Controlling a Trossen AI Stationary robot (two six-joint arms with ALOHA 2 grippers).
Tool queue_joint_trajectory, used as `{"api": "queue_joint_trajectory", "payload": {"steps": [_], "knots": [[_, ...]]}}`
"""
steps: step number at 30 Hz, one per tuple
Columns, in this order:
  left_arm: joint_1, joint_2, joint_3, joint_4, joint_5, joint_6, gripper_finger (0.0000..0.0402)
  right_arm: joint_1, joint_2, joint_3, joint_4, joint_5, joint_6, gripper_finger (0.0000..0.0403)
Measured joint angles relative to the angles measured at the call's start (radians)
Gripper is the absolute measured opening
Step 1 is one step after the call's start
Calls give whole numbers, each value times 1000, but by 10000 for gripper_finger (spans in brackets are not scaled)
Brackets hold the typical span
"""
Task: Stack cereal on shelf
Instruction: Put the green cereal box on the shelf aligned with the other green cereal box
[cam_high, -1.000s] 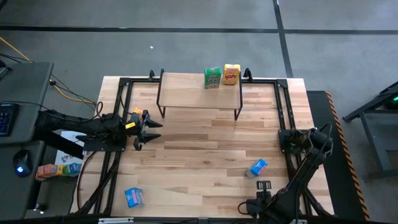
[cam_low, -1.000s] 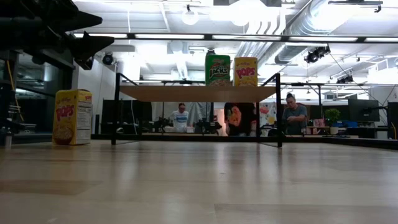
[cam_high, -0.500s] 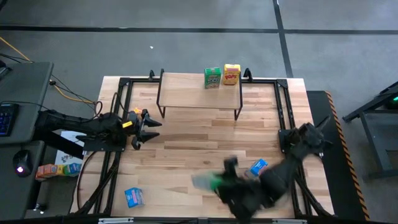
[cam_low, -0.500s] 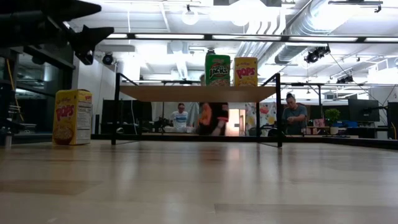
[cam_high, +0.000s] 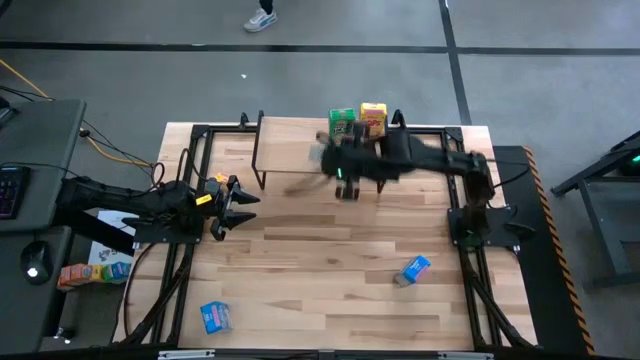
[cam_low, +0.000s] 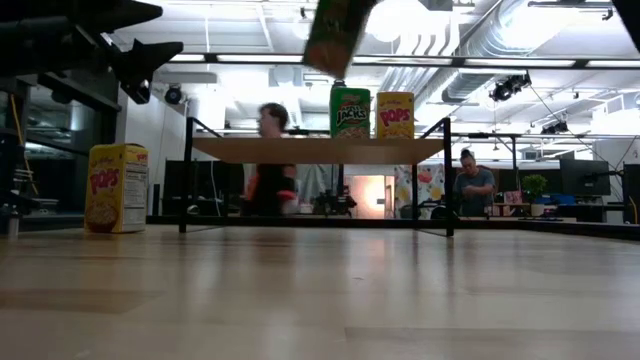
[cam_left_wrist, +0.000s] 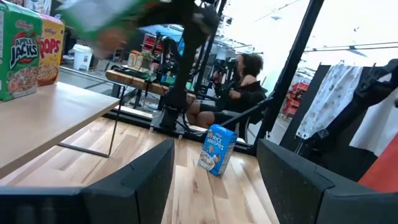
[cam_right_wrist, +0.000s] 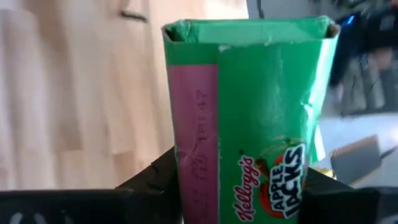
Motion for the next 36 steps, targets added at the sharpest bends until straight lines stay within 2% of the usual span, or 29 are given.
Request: {"api": "queue_joint_trajectory", "payload": {"steps": [6,12,20,29,36], "knots": [[0,0,0,0,0,42,222,-193,0,-32,-3,-145,-86,150],[0,0,0,0,0,52,222,-302,0,-84,-12,-330,-180,150],[0,0,0,0,0,53,222,-356,0,-163,1,-330,-238,150],[0,0,0,0,0,53,222,-367,0,-202,31,-464,-238,150],[0,0,0,0,-1,53,222,-366,-1,-202,49,-458,-229,150]]}}
